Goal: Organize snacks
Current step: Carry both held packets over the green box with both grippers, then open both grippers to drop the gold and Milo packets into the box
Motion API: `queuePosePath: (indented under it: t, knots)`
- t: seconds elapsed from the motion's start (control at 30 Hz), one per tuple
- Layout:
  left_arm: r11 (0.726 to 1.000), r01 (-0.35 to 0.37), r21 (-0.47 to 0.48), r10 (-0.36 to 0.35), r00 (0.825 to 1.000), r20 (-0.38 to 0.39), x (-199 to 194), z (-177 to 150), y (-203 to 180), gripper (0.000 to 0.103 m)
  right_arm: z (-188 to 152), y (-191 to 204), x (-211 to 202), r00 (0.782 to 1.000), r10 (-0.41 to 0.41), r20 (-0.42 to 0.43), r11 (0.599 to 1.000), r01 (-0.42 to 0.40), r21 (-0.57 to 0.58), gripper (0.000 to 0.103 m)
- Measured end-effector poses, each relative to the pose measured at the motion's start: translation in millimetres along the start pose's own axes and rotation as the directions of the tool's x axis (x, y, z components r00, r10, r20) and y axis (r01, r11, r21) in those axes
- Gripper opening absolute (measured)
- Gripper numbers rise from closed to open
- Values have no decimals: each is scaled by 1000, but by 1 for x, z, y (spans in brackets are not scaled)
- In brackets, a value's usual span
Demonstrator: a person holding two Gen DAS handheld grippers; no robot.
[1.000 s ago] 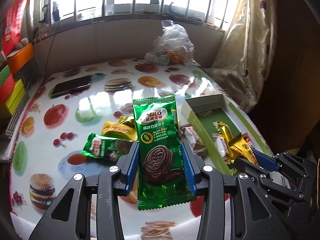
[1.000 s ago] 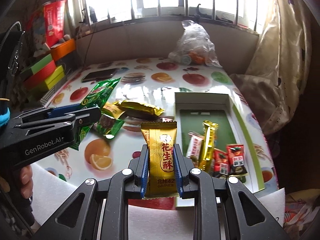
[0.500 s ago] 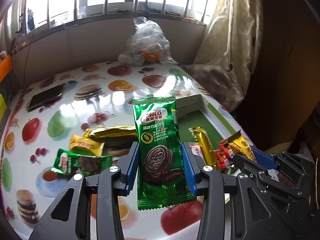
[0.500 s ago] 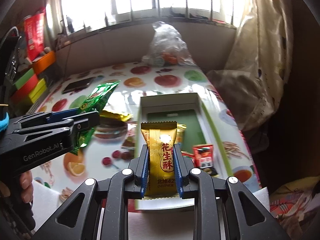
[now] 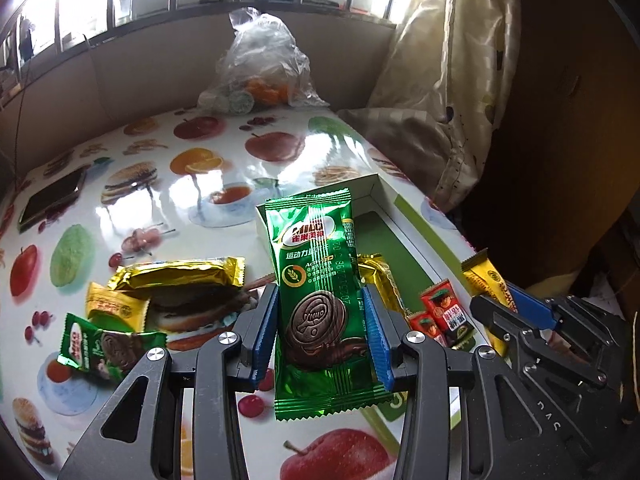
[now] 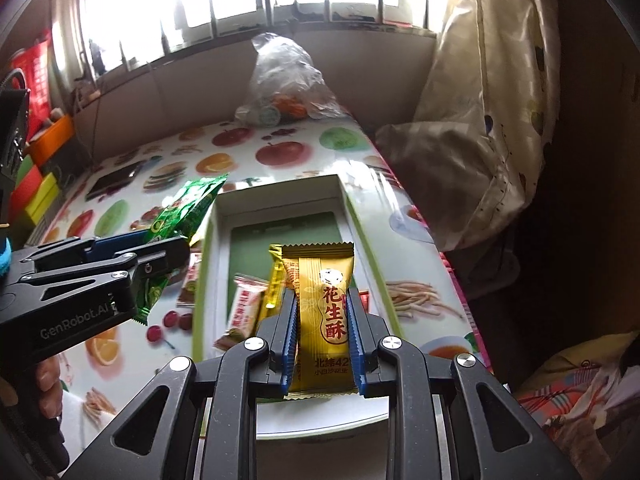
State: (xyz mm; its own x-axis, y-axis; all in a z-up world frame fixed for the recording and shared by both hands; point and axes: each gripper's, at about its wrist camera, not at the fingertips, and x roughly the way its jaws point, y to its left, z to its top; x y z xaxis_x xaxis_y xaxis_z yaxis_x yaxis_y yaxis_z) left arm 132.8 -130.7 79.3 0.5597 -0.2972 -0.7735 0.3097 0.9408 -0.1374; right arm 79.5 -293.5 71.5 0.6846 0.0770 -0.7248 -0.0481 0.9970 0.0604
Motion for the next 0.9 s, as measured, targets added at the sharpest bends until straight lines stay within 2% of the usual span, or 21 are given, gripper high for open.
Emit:
queuePosePath:
  t: [0.5,0.9]
  knots:
    - [1000,-6,16,7,998,-63,39,3,-7,42,5,-13,37,999,-4,-54,1000,5,8,22]
    - [998,-31,48,33,998,-54,45,2,-15,43,8,-11,64,996,-15,-84,1000,13,-17,22]
